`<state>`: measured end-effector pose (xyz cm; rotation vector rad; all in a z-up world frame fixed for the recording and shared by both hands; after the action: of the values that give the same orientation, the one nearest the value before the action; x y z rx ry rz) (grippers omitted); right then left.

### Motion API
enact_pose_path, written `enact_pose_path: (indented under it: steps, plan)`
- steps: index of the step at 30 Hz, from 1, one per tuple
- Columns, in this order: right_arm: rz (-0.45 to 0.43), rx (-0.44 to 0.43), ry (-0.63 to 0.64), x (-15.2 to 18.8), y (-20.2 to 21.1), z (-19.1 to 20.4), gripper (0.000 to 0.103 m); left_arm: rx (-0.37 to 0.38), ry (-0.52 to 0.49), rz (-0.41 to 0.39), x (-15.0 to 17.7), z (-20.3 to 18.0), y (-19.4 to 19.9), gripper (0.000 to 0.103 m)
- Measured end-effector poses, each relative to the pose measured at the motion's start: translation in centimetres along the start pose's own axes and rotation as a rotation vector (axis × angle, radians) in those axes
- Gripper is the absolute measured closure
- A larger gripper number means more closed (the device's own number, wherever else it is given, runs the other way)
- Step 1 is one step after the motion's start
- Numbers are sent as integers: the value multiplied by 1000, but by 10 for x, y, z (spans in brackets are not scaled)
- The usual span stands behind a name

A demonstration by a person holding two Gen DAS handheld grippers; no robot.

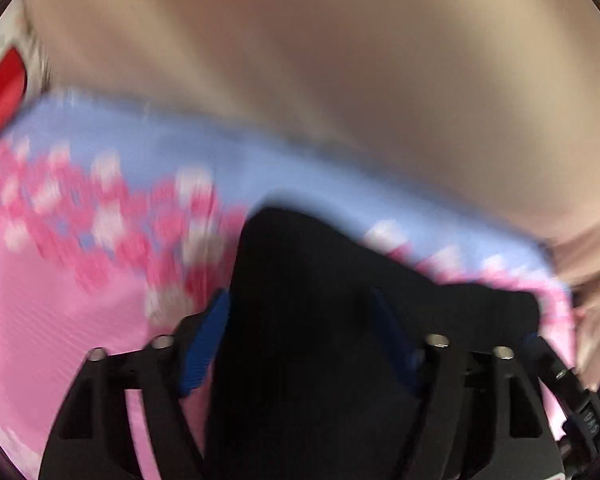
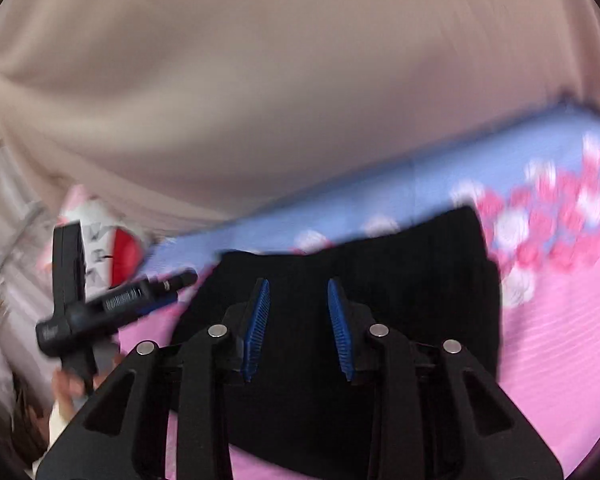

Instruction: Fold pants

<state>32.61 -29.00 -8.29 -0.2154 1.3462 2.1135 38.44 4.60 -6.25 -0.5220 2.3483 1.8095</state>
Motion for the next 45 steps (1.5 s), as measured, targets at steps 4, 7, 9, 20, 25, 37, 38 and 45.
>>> enact_pose_path:
  steps: [4,7,9,20,25,37,38,45]
  plan:
    - [-15,-123,-122,8,-2,-59,103,76,43,-48,2,24,-22,17]
    - [-12,-140,-117,11,1,-63,103,12,8,-100,8,18,-24,14]
    - [-14,-136,-130,10,5,-63,103,80,34,-81,6,25,-23,15]
    - [-266,384,149,100,169,33,89,-360,-319,-442,147,-36,118,13]
    - [-327,376,149,134,198,57,69,-359,-453,-482,219,-70,153,11]
    - [-289,396,141,184,193,64,68,-208,-325,-264,246,-63,138,11]
    - [-281,397,144,187,191,65,68,-204,-312,-249,243,-58,135,11]
    - [-239,409,160,194,172,72,68,-212,-285,-222,239,-45,128,11]
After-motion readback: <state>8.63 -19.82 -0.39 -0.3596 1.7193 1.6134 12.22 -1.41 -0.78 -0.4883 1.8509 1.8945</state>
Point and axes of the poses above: each gripper's, at about its wrist camera, not at the fingertips, and y roughly against the way its jaws point, z to its left, x to its underside, the point moved 3 cm from there along -y, roughly the way its jaws point, and after that the axes turned 14 degrees about z, right-handed, at the moved point
